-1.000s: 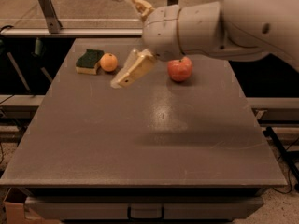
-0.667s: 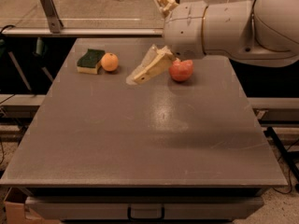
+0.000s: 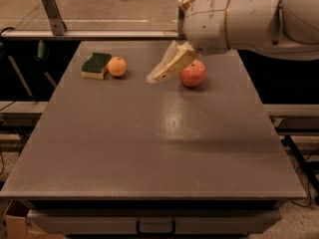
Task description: Move orange near sponge
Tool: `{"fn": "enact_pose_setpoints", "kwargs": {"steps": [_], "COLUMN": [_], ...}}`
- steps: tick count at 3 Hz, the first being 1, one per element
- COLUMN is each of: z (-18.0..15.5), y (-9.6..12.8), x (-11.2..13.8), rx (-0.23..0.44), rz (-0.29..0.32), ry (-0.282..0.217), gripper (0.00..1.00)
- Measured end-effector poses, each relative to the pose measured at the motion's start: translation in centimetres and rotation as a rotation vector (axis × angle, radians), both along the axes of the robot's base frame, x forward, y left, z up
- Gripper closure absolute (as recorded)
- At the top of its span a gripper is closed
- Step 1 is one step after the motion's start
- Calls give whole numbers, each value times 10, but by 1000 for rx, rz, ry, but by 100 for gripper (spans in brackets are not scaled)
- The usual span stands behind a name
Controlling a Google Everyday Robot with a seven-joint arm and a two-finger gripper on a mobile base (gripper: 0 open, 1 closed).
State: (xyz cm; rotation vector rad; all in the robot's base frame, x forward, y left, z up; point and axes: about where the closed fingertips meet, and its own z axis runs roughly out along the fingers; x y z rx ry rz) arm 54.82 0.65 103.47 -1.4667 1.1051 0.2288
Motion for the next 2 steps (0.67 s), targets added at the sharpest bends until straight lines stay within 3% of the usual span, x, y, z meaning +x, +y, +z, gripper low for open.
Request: {"fn": "enact_pose_setpoints", "kwargs": {"steps": [1, 2], "z": [29, 61], "y": [-62, -77], "x": [29, 32], "rx": [-104, -95], "rz": [-59, -92], "ry": [-127, -181], "gripper": [0, 0]}}
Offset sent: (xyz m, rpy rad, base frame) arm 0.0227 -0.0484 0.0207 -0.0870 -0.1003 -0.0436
